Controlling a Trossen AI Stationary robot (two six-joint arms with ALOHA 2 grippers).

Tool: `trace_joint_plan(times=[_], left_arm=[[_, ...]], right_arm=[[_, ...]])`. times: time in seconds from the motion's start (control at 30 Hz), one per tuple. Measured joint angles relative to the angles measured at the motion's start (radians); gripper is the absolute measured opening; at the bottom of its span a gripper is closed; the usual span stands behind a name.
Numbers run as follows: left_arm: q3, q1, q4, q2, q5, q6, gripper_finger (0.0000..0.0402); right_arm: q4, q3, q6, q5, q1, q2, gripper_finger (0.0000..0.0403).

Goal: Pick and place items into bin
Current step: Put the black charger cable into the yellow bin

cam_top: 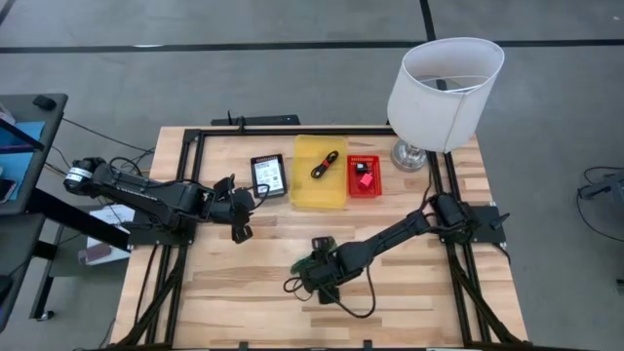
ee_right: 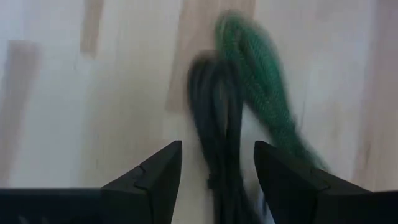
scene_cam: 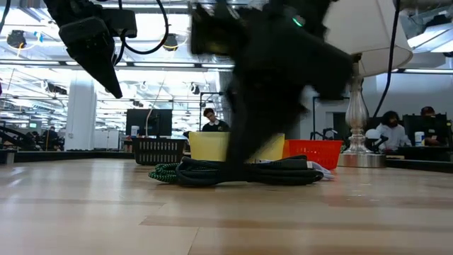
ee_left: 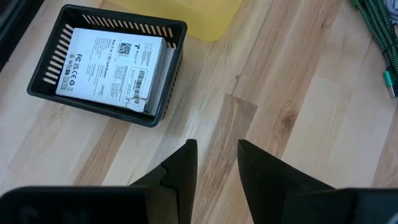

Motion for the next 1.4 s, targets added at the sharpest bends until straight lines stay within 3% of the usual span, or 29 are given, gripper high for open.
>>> trace_joint_plan(times=[0.33, 0.63, 0.8, 1.1, 1.4], left_arm=[[0.0, 0.0, 0.0, 0.0, 0.0, 0.0, 0.0107], [0.0, 0.0, 0.001, 0.0, 0.0, 0.0, 0.0107], [0.0, 0.0, 0.0, 0.0, 0.0, 0.0, 0.0107], [0.0, 0.0, 0.0, 0.0, 0.0, 0.0, 0.0107], [0.0, 0.0, 0.0, 0.0, 0.0, 0.0, 0.0107]], right_arm=[[0.011, 0.019, 0.015, -0.035, 0.008, 0.089, 0.0178], [0.008, 0.019, 0.026, -0.041, 0.014, 0.067, 0.0036], [-0.113, 0.078, 0.024, -0.012, 0.021, 0.067, 0.0038], [-0.441, 0.283, -0.072, 0.158, 0.016, 0.069, 0.0039], [-0.569, 0.465, -0.253, 0.299, -0.122, 0.065, 0.0039]])
